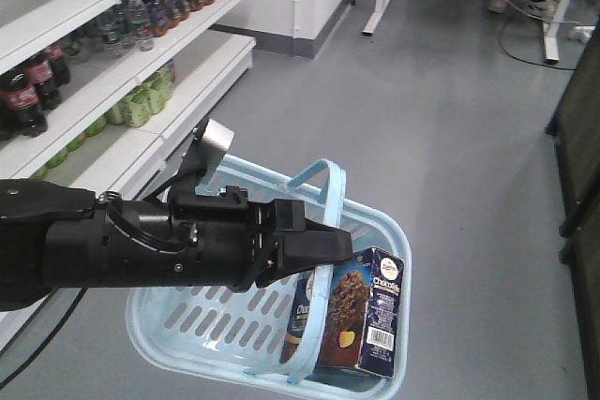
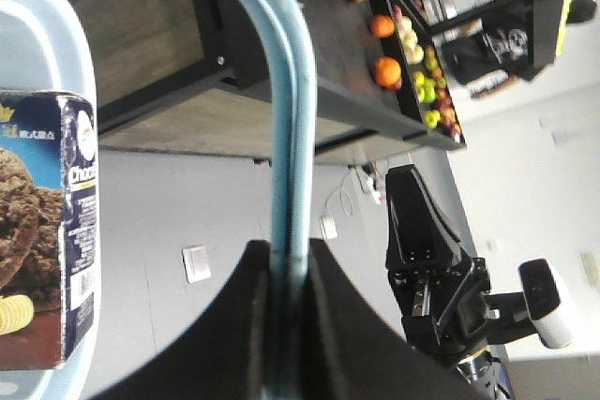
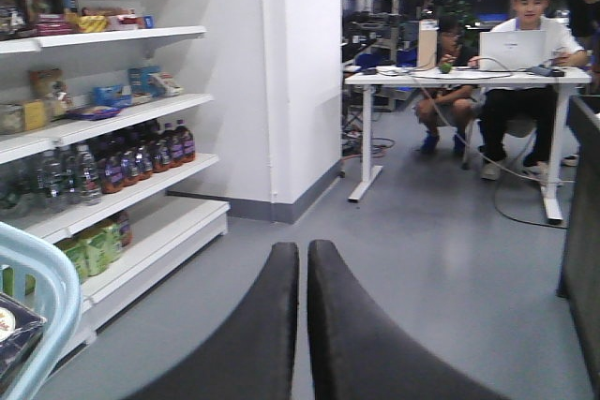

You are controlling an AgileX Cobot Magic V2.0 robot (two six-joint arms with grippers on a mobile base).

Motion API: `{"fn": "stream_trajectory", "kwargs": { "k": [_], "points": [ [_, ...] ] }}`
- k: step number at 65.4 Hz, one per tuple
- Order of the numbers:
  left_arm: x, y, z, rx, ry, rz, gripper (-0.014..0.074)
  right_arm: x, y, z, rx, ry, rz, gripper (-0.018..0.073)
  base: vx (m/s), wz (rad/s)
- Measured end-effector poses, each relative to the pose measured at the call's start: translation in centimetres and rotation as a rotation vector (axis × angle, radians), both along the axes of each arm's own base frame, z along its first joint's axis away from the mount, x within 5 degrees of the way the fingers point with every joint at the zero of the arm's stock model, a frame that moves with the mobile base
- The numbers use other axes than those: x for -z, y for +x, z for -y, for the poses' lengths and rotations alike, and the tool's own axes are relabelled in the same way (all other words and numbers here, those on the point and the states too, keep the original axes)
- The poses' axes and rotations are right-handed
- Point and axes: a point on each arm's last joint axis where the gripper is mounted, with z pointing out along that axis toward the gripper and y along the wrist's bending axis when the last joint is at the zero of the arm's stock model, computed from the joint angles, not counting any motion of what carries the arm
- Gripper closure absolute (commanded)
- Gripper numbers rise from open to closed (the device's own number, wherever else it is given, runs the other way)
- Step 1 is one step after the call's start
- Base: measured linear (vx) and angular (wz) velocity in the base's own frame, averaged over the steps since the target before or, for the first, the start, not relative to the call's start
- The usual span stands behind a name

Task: Left arm holds basket, right arm returns cookies
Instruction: 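Hold the basket with the left gripper while turning toward the workbench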

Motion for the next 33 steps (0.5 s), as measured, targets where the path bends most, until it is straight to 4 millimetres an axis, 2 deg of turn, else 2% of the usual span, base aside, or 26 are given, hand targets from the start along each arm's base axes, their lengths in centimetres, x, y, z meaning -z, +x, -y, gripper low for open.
{"fn": "stream_trajectory", "kwargs": {
  "k": [33],
  "points": [
    [-0.01, 0.00, 0.00, 0.000, -0.001, 0.000, 0.0599, 0.00, 0.00, 0.00, 0.000, 0.000, 0.000, 0.0570, 0.14, -0.50]
  ]
}}
